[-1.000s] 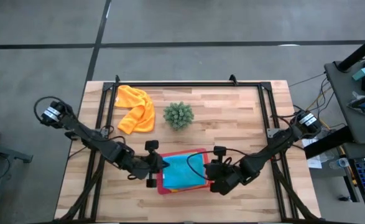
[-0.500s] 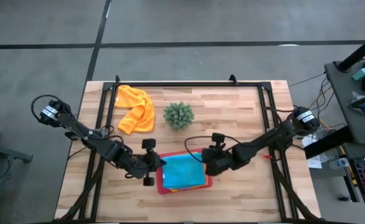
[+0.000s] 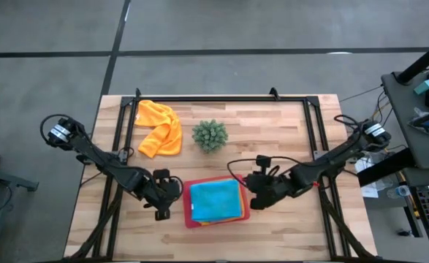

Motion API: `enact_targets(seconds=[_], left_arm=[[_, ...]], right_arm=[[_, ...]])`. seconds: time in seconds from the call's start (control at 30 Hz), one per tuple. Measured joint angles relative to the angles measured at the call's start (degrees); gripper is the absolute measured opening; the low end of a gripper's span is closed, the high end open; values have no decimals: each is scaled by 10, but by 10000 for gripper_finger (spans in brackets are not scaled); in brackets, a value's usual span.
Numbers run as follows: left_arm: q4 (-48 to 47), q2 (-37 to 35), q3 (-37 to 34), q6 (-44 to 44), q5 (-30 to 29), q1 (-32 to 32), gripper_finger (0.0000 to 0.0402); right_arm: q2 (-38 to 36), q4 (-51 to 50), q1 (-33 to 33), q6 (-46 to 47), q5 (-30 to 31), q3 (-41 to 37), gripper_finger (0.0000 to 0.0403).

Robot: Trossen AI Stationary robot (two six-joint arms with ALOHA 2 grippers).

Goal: Fold microfiber towels
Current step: Adjust the pink bin

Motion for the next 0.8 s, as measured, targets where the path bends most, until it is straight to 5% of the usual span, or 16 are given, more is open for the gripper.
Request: enact_targets(seconds=[0.63,0.8], left_arm=[[143,81,-5,23,-1,9,0],[146,86,-5,29,-93,20,0]], right_arm=[[-18,105,124,13,51,-45,9],[-17,109,125,36,60,-53,9]])
